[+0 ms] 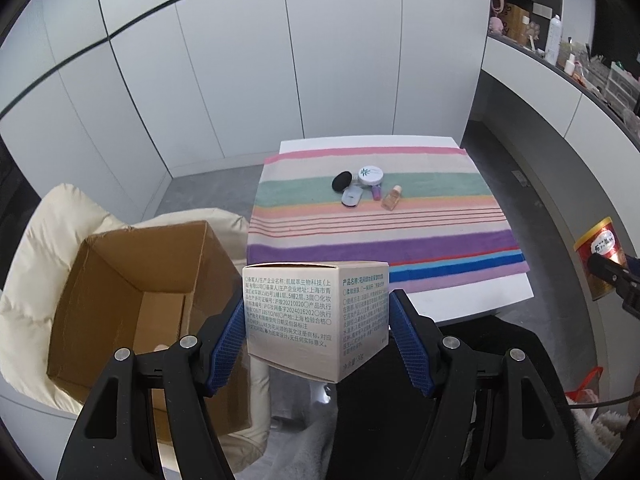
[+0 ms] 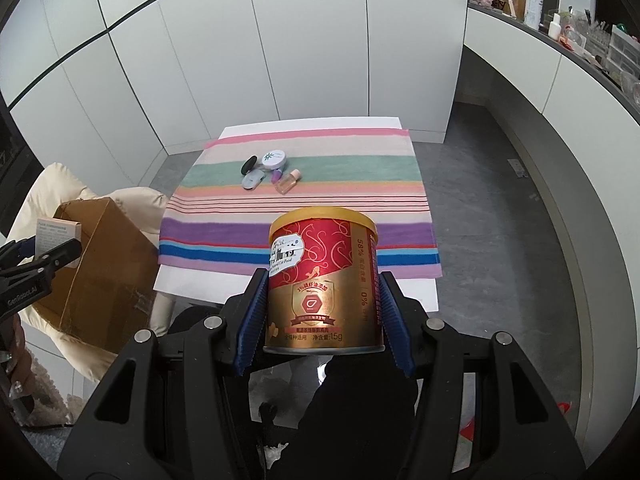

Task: Organize objects
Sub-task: 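Lift and carry the cream box and red tin with both tools over the cardboard box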

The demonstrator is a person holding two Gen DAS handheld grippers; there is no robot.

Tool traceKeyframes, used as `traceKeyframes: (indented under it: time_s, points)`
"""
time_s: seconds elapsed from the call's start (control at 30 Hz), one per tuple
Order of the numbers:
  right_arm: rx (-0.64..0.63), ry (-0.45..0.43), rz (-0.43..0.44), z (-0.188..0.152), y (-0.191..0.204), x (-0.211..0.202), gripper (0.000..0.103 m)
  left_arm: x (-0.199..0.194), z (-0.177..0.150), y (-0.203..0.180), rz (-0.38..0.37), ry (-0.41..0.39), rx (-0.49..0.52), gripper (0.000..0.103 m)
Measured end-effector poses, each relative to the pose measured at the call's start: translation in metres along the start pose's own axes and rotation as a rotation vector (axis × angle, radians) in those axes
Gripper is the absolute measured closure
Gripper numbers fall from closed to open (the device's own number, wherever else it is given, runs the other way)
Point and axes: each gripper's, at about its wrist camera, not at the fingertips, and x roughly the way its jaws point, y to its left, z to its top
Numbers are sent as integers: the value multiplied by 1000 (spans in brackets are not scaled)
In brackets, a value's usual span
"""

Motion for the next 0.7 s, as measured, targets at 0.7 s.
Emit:
traceKeyframes:
  time_s: [0.7]
  points:
    - [-173, 28, 104, -2, 81, 10, 47, 1, -9, 32, 32, 25, -70, 33]
